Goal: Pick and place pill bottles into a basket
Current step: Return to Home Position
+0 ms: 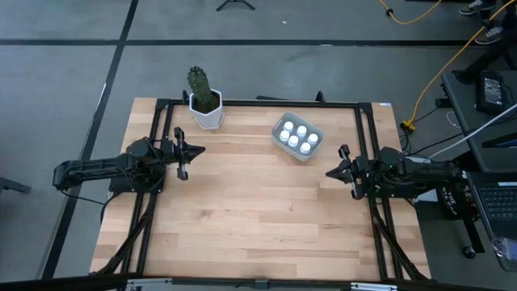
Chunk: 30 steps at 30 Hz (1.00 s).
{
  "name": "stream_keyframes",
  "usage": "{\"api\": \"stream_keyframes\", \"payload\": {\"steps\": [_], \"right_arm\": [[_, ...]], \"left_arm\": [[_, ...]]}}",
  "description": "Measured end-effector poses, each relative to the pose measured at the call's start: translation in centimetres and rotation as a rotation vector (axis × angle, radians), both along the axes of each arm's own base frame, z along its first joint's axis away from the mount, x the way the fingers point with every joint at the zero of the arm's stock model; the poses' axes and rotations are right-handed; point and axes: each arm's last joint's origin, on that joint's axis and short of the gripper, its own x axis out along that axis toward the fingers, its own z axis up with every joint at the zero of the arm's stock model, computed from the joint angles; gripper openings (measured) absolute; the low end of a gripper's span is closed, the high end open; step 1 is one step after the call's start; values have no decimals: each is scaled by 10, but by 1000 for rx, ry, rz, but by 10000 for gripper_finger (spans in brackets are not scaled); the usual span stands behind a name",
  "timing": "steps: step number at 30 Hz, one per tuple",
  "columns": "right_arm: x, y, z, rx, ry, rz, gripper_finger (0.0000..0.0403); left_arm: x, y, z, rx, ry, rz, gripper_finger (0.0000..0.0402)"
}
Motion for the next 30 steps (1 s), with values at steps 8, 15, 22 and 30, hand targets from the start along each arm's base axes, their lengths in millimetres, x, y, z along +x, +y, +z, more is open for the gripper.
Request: {"api": "stream_keyframes", "payload": {"steps": [8,15,22,30], "right_arm": [[0,0,0,-2,0,0,19],[0,0,0,-1,0,0,19],[0,0,0,0,0,0,19],[0,0,0,-1,0,0,19]], "left_arm": [[0,0,0,0,0,0,11],[0,0,0,0,0,0,6],[0,0,0,0,0,0,13],[0,0,0,0,0,0,7]]}}
